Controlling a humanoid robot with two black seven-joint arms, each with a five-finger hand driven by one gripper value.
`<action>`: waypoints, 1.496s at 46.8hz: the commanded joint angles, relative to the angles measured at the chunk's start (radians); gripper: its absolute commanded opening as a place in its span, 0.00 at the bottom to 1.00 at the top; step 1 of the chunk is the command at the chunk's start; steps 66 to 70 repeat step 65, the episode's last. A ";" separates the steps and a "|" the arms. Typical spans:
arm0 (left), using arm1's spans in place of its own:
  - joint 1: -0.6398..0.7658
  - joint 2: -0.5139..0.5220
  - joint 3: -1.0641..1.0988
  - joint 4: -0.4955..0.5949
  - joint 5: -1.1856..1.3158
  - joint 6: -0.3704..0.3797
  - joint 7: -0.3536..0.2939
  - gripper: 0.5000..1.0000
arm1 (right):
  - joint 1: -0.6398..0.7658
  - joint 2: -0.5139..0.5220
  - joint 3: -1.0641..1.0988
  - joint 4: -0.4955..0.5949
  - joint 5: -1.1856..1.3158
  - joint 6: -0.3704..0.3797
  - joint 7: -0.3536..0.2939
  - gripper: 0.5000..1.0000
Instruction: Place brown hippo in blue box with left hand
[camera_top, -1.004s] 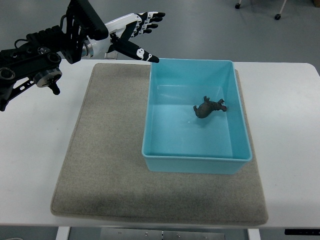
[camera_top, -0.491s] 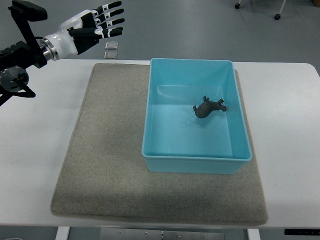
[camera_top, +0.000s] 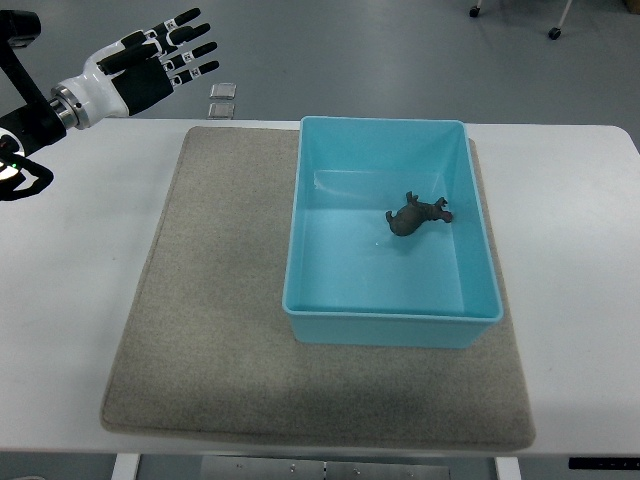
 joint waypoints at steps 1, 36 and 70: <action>0.025 0.000 -0.052 0.006 -0.052 0.003 0.054 1.00 | 0.000 0.000 0.000 0.000 0.001 0.000 0.000 0.87; 0.107 -0.012 -0.171 0.043 -0.054 -0.017 0.081 1.00 | -0.002 0.000 0.002 0.015 -0.002 0.002 0.000 0.87; 0.128 -0.014 -0.164 0.052 -0.034 -0.015 0.079 1.00 | -0.008 0.000 0.003 0.035 -0.002 0.000 0.000 0.87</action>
